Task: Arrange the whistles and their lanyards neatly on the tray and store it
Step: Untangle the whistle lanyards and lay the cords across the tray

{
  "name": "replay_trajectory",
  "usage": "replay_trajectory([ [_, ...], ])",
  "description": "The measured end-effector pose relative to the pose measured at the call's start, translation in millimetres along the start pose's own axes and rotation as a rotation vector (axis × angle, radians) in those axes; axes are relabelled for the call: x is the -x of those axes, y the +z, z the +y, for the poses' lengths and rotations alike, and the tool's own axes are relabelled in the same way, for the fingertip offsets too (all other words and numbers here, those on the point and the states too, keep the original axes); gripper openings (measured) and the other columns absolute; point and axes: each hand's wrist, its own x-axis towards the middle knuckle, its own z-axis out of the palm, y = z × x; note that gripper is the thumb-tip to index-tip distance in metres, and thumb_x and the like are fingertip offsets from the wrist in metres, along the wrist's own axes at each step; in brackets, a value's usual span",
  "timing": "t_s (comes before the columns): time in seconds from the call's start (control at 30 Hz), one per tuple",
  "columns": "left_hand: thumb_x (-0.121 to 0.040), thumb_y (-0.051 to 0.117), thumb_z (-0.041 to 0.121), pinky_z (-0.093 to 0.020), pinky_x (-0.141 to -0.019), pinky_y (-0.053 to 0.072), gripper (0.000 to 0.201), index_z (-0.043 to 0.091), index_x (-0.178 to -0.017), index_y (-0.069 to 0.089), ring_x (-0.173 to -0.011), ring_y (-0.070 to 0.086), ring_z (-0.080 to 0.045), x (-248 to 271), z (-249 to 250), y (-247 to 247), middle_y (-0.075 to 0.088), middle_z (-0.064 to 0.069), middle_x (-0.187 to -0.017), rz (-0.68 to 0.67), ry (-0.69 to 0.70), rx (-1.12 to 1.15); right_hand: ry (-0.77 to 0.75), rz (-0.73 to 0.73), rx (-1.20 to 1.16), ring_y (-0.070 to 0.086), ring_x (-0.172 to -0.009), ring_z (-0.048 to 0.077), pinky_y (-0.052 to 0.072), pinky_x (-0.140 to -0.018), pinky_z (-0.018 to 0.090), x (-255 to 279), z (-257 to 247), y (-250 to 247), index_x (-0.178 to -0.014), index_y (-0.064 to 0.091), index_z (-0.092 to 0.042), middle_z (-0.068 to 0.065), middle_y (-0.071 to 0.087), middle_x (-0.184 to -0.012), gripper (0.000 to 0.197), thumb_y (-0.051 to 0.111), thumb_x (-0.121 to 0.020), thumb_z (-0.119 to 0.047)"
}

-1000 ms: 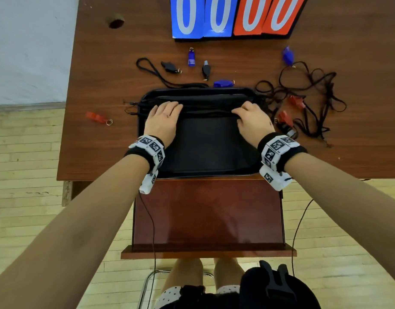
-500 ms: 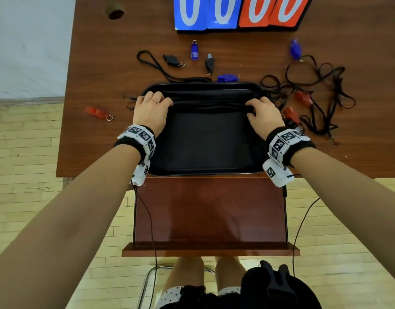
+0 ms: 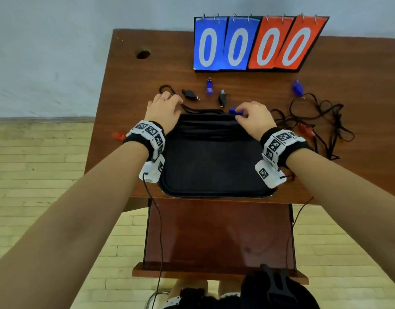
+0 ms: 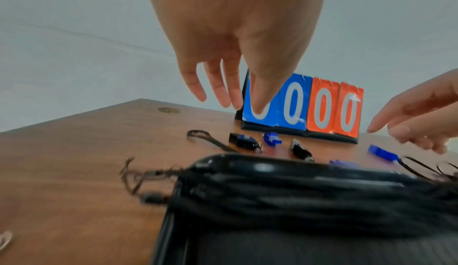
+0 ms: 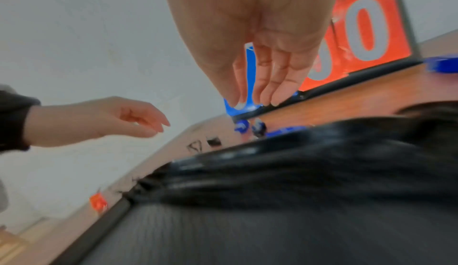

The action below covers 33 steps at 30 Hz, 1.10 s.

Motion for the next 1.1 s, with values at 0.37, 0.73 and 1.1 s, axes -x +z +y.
replay_trajectory([
  [0.37, -0.092, 0.057, 0.025, -0.029, -0.093, 0.043, 0.032, 0.017, -0.122, 0.06, -0.112, 0.056, -0.022, -61.8, -5.4, -1.4, 0.062, -0.005, -0.122, -0.451, 0.061, 0.097, -0.04, -0.392, 0.312, 0.059, -0.106, 0.028, 0.048, -0.086, 0.032, -101.0, -51.6, 11.5, -0.116, 0.064, -0.02, 0.008, 0.06, -0.12, 0.032, 0.066, -0.085, -0.026],
  [0.73, -0.093, 0.049, 0.005, -0.027, -0.1, 0.039, 0.036, 0.021, -0.124, 0.06, -0.119, 0.053, -0.019, -63.0, -19.3, 22.7, 0.061, -0.001, -0.127, -0.531, 0.105, 0.198, -0.059, -0.498, 0.511, 0.055, -0.085, 0.032, 0.043, -0.072, 0.03, -115.8, -48.2, 24.2, -0.106, 0.064, -0.011, 0.025, 0.043, -0.136, 0.021, 0.051, -0.09, -0.008],
  [1.1, -0.093, 0.05, 0.003, -0.018, -0.093, 0.036, 0.036, 0.019, -0.123, 0.062, -0.117, 0.055, -0.017, -48.9, -26.4, 28.1, 0.063, -0.002, -0.123, -0.516, 0.093, 0.256, -0.065, -0.483, 0.459, 0.061, -0.094, 0.035, 0.047, -0.071, 0.032, -105.6, -41.7, 25.5, -0.095, 0.062, -0.013, 0.021, 0.053, -0.127, 0.009, 0.058, -0.088, -0.012],
])
